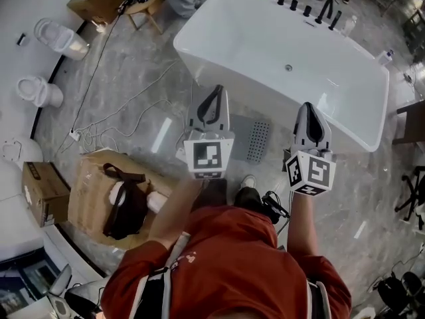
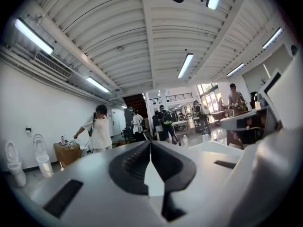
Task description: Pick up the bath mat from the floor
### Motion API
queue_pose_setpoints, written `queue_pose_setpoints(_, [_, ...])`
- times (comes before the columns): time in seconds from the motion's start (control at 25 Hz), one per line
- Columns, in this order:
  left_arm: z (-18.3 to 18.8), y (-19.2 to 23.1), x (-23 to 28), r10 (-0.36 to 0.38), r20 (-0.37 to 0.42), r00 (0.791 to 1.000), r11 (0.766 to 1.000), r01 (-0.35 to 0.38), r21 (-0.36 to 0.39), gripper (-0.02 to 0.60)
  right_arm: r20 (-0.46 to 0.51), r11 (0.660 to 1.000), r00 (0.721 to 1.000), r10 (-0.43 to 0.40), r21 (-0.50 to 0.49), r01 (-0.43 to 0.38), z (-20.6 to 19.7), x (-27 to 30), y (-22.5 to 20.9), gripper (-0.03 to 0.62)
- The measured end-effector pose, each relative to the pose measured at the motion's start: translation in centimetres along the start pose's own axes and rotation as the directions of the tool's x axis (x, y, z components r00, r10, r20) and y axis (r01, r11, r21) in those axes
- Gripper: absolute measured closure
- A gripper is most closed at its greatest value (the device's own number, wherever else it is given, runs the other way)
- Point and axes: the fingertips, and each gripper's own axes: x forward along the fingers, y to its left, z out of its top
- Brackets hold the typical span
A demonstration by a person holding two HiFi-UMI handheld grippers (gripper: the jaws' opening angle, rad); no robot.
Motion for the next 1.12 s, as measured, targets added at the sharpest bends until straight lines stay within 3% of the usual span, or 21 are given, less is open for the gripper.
queue_pose_setpoints(0.4, [-6.9, 4.5, 2.9, -0.047, -0.102, 0.994, 0.998, 0.042, -0.048, 0.565, -0.116, 1.000, 0.993, -0.025, -0.010, 0.024, -5.4, 4.4, 3.6, 0.580])
queue_pose_setpoints(0.8, [-15.7, 7.8, 4.4, -0.081, -0.208, 0.975, 0.991, 0.057, -0.120, 0.565, -0.228, 0.999, 0.973, -0.038, -0.032, 0.031, -11.7, 7.6, 6.8, 0.580])
queue_pose_setpoints(1.12, [-22.1, 9.0, 5.1, -0.113, -0.229, 0.967, 0.987, 0.083, -0.136, 0.565, -0.284, 0.996, 0.956, -0.072, -0.066, 0.055, -17.8, 9.0, 7.9, 0.580])
